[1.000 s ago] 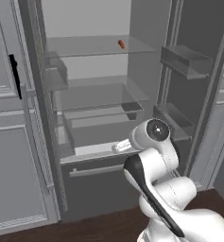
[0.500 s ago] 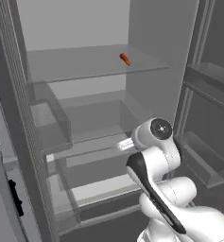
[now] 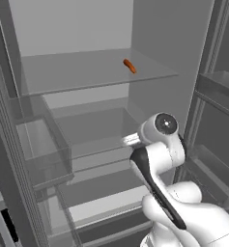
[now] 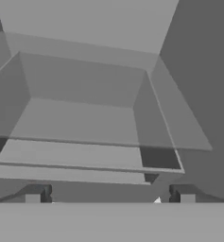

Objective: Place one carrot and one fish in each tupperware on the nearby counter, to pack two identical lunches.

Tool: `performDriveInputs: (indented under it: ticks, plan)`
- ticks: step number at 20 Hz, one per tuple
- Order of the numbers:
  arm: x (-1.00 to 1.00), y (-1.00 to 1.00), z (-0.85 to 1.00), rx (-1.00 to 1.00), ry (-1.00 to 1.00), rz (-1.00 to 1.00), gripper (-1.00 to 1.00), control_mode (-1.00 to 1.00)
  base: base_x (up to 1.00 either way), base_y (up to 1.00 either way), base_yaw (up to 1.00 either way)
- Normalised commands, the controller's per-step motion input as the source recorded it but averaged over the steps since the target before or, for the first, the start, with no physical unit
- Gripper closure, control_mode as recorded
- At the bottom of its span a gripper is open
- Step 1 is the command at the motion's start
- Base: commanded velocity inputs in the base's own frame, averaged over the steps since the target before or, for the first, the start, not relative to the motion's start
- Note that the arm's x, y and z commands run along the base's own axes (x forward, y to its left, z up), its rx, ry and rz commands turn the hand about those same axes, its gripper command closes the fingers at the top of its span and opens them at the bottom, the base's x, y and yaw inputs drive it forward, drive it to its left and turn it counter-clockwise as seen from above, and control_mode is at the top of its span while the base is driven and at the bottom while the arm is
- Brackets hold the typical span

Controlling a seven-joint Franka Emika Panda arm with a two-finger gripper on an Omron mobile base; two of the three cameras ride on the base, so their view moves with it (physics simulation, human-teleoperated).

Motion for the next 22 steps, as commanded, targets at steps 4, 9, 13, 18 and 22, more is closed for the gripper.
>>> performDriveInputs:
  ticks: [4,9,13,18,22]
  plan:
    - [-0.22,-0.31,1.0,0.02,-0.14,-0.13,-1.0,-1.0,0.0,0.0,0.0]
    - [-0.3,-0.36,1.0,0.01,-0.14,-0.13,-1.0,-1.0,0.0,0.0,0.0]
    - [-0.06,-0.03,1.0,0.0,-0.05,-0.1,-1.0,-1.0,0.0,0.0,0.0]
    - [0.31,0.13,1.0,0.03,0.23,0.0,-1.0,-1.0,0.0,0.0,0.0]
    - [0.19,-0.06,0.31,0.06,0.07,0.06,-1.0,-1.0,0.0,0.0,0.0]
